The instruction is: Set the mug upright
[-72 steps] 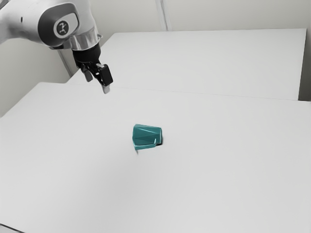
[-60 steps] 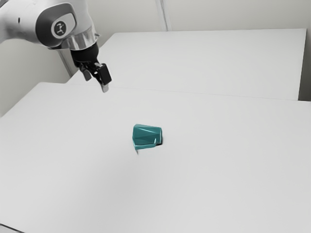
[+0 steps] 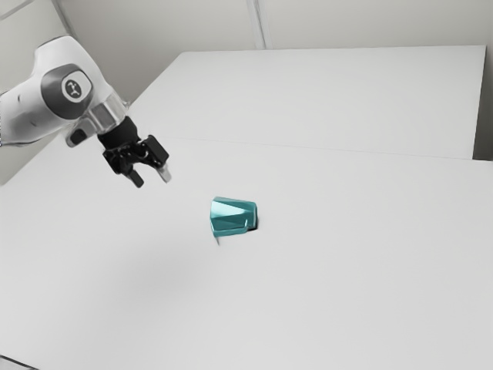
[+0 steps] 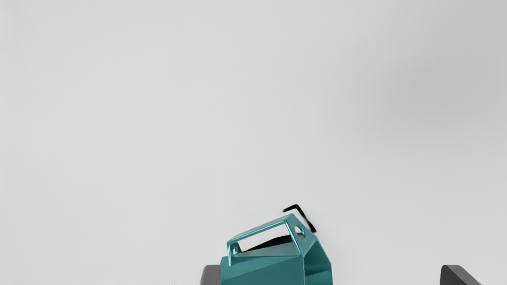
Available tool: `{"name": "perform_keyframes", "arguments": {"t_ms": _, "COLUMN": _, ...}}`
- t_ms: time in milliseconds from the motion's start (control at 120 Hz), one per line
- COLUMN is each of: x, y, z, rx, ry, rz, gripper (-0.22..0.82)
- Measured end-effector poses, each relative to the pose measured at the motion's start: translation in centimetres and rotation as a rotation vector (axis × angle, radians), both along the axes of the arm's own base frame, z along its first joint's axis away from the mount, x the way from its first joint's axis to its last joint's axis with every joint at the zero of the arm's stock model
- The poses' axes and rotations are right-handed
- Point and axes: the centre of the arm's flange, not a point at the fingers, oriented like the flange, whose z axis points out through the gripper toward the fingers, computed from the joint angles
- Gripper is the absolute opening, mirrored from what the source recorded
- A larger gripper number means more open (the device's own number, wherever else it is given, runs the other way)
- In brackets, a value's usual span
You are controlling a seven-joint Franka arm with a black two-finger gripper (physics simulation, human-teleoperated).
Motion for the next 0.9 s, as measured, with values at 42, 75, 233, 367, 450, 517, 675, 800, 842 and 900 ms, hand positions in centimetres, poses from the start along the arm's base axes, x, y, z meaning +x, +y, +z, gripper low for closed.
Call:
{"name": "perform_keyframes", "arguments": {"t_ms": 42, "x": 0.6, "y": 0.6, "z": -1.7, "rx": -0.044, "ry": 0.016, "rz": 0.036, "gripper": 0.60}}
{"name": "perform_keyframes", "arguments": {"t_ms": 75, "x": 1.1, "y": 0.9, "z": -2.9, "rx": -0.077, "ry": 0.026, "rz": 0.063, "gripper": 0.60}}
{"name": "perform_keyframes", "arguments": {"t_ms": 233, "x": 3.3, "y": 2.5, "z": -8.3, "rx": -0.205, "ry": 0.058, "rz": 0.189, "gripper": 0.60}}
{"name": "perform_keyframes", "arguments": {"t_ms": 367, "x": 5.0, "y": 2.5, "z": -11.4, "rx": -0.287, "ry": 0.063, "rz": 0.269, "gripper": 0.60}}
{"name": "perform_keyframes", "arguments": {"t_ms": 450, "x": 5.5, "y": 2.4, "z": -12.6, "rx": -0.327, "ry": 0.065, "rz": 0.311, "gripper": 0.60}}
{"name": "perform_keyframes", "arguments": {"t_ms": 517, "x": 5.8, "y": 2.4, "z": -13.7, "rx": -0.356, "ry": 0.073, "rz": 0.341, "gripper": 0.60}}
{"name": "perform_keyframes", "arguments": {"t_ms": 675, "x": 6.4, "y": 2.4, "z": -16.0, "rx": -0.425, "ry": 0.094, "rz": 0.410, "gripper": 0.60}}
{"name": "perform_keyframes", "arguments": {"t_ms": 800, "x": 6.9, "y": 1.8, "z": -17.4, "rx": -0.476, "ry": 0.106, "rz": 0.455, "gripper": 0.60}}
{"name": "perform_keyframes", "arguments": {"t_ms": 842, "x": 7.0, "y": 1.6, "z": -17.9, "rx": -0.489, "ry": 0.110, "rz": 0.469, "gripper": 0.60}}
{"name": "perform_keyframes", "arguments": {"t_ms": 900, "x": 7.2, "y": 1.4, "z": -18.5, "rx": -0.501, "ry": 0.114, "rz": 0.482, "gripper": 0.60}}
